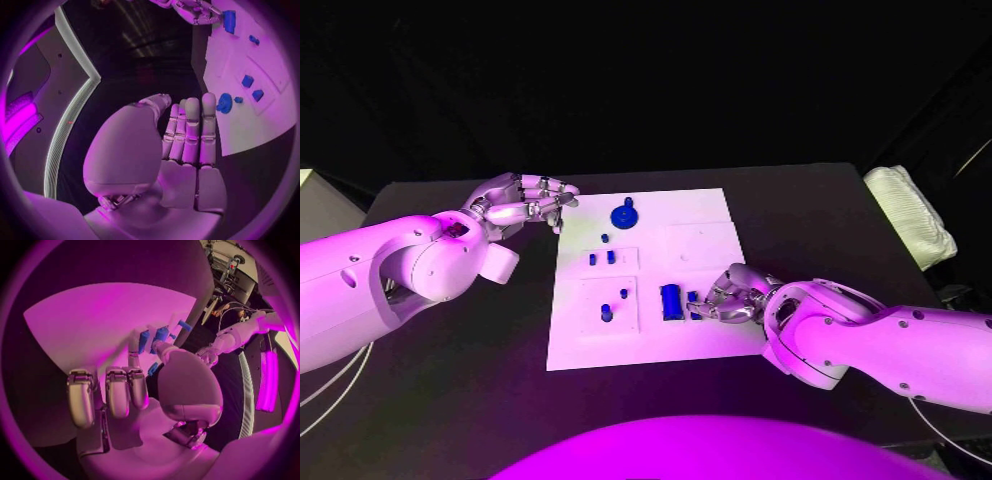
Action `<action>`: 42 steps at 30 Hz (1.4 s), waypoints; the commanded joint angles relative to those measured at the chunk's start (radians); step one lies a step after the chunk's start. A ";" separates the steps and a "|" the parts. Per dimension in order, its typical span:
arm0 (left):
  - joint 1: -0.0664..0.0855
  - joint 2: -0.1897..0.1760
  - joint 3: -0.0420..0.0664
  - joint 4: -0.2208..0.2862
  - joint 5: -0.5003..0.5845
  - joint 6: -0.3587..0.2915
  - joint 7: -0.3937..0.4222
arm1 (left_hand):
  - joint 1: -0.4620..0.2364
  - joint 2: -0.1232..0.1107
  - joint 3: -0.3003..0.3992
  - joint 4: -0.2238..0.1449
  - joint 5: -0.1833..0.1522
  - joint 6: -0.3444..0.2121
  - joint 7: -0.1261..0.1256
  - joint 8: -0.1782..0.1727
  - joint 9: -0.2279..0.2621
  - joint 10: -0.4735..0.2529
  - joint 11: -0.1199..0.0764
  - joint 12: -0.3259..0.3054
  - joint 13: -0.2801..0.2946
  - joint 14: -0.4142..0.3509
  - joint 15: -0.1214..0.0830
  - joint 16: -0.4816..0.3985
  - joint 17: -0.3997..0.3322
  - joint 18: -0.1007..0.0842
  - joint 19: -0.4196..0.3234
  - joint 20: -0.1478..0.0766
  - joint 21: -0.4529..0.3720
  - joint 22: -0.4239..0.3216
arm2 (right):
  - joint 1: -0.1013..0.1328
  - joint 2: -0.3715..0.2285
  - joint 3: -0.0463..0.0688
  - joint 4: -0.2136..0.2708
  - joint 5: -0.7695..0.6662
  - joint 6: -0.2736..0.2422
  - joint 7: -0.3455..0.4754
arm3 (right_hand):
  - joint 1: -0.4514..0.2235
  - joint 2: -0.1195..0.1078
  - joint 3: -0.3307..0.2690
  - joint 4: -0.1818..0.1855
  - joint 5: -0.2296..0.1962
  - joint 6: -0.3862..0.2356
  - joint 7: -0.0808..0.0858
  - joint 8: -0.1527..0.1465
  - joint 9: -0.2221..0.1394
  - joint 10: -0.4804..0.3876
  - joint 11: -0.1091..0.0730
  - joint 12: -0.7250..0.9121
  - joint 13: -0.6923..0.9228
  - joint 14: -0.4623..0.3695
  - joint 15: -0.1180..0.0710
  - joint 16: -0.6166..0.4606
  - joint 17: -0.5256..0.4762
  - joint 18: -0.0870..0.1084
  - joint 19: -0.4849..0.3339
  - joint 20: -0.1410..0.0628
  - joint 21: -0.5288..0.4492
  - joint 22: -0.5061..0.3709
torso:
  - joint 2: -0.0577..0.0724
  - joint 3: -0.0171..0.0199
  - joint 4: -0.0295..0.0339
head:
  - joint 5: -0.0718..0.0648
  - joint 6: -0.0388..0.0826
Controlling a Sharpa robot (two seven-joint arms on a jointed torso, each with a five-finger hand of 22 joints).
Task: Assemble the parts on the task board
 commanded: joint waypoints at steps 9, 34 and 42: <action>0.000 0.003 0.001 0.000 0.001 0.007 0.003 | -0.002 0.005 0.000 0.006 -0.003 -0.004 0.004 0.004 -0.002 0.005 0.002 -0.001 -0.001 -0.001 0.001 -0.005 0.002 0.014 -0.006 0.003 0.004 0.001 | -0.001 -0.014 0.000 0.004 -0.049 0.021 0.015 | 0.008 0.004 0.007 -0.008 0.008 0.005 -0.001 0.003 0.001 0.103 -0.006 0.002 0.263 0.103 -0.007 0.004 0.263 -0.014 0.105 -0.004 0.002 0.263 | 0.000 -0.0001 0.0007 | 0.000 0.002; 0.000 0.003 0.001 -0.001 0.001 0.008 0.000 | -0.002 0.005 0.000 0.006 -0.003 -0.004 0.004 0.004 -0.002 0.005 0.002 -0.001 -0.001 -0.001 0.001 -0.005 0.002 0.014 -0.006 0.003 0.004 0.001 | -0.001 0.017 0.000 -0.036 -0.126 0.061 0.001 | 0.131 -0.039 -0.009 -0.090 -0.092 0.004 -0.002 0.002 -0.006 0.103 -0.007 0.002 0.263 0.103 -0.008 0.004 0.263 -0.014 0.105 -0.005 0.002 0.263 | 0.000 -0.0007 0.0008 | -0.001 -0.001; 0.000 0.003 0.001 -0.002 0.001 0.009 0.000 | -0.002 0.005 0.000 0.006 -0.003 -0.004 0.004 0.004 -0.002 0.005 0.002 -0.001 -0.001 -0.001 0.001 -0.005 0.002 0.014 -0.006 0.003 0.004 0.001 | -0.001 0.009 0.000 -0.027 -0.133 0.030 0.027 | 0.117 -0.037 -0.036 -0.071 -0.083 0.005 0.001 0.001 -0.010 0.103 -0.005 0.002 0.263 0.103 -0.007 0.004 0.263 -0.014 0.105 -0.004 0.002 0.263 | -0.001 -0.0003 0.0001 | 0.000 0.000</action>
